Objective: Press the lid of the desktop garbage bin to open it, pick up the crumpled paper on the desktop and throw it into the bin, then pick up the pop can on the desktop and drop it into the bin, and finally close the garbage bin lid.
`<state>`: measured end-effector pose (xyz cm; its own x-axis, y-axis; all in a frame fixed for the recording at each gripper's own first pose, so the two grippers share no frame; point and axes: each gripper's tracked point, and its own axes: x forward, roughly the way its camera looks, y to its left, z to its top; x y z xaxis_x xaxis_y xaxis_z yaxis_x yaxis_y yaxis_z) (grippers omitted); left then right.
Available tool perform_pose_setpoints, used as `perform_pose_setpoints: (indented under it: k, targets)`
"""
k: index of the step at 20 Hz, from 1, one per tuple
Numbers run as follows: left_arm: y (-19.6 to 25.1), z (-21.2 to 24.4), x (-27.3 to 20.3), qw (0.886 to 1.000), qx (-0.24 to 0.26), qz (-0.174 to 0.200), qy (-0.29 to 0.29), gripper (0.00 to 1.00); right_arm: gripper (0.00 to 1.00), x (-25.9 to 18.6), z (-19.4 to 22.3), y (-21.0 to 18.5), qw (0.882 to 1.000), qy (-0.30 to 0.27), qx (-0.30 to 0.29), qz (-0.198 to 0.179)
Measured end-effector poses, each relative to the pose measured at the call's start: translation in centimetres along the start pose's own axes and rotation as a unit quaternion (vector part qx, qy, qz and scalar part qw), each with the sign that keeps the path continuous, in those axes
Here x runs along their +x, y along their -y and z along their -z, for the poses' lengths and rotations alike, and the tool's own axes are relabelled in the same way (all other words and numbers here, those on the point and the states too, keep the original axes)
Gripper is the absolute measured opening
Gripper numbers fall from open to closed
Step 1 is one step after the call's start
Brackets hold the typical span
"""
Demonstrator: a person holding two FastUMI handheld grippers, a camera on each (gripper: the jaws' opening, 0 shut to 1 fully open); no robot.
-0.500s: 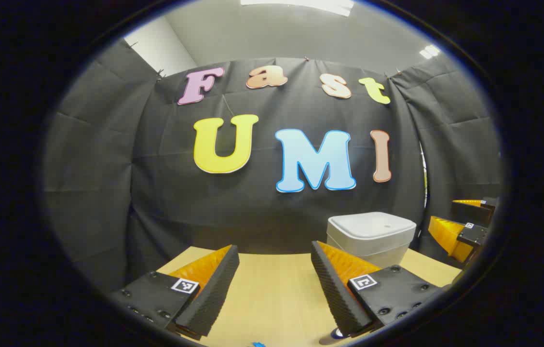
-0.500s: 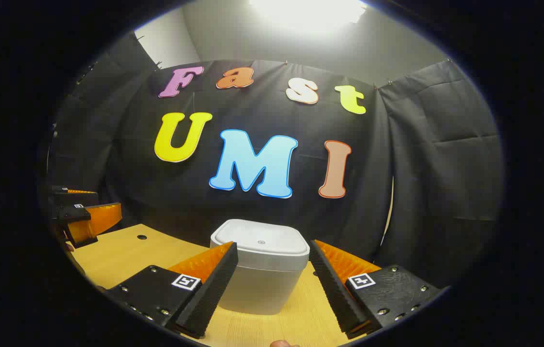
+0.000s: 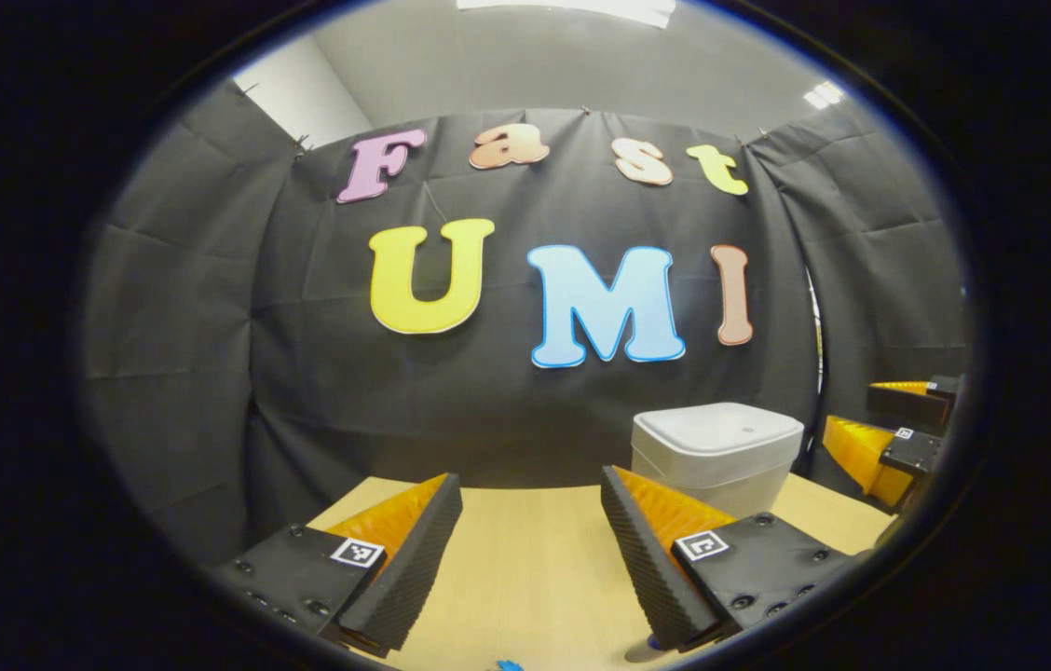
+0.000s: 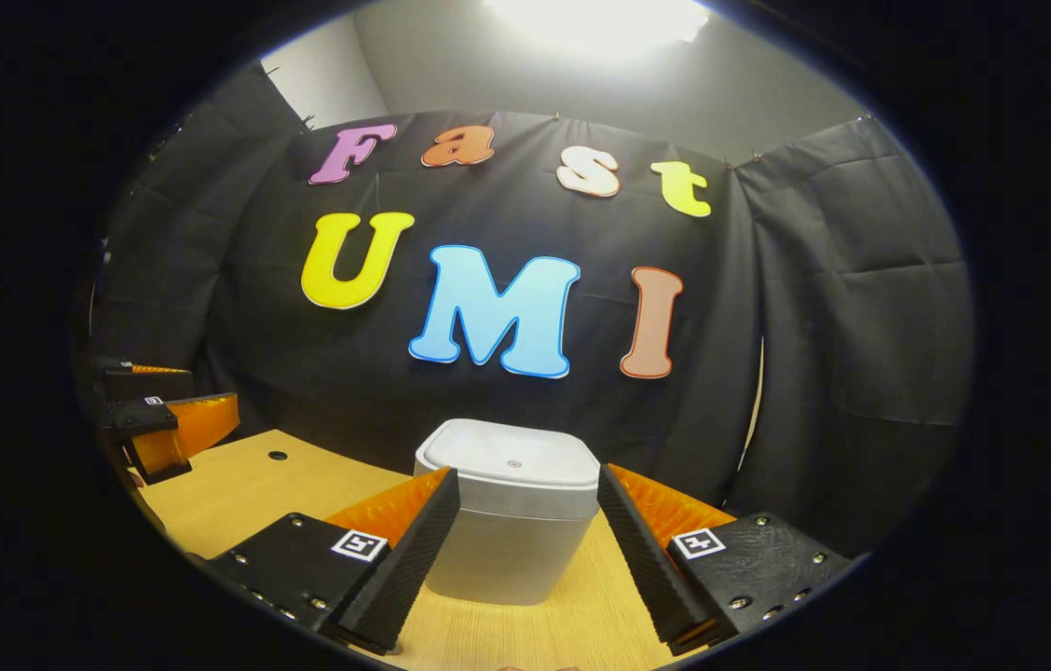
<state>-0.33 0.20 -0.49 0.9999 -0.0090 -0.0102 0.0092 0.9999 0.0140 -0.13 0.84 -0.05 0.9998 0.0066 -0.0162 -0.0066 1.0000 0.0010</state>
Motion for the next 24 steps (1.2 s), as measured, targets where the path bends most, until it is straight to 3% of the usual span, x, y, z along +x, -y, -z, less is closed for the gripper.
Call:
perform_pose_setpoints:
  k: [18, 23, 24]
  targets:
    - [0.6, 0.4, -0.3, 1.0, -0.005, 0.001, -0.005, 0.98, 0.94, 0.0, 1.2, 0.2, 1.0, -0.019, 0.022, -0.003]
    - [1.0, 0.6, -0.2, 1.0, -0.002, 0.002, -0.006, 0.98, 0.7, -0.1, 1.4, 0.2, 0.999, -0.022, 0.025, -0.007]
    - [1.1, 0.7, -0.3, 1.0, -0.002, 0.003, -0.006, 0.98, 0.55, -0.2, 1.4, 0.4, 0.999, -0.023, 0.028, -0.007]
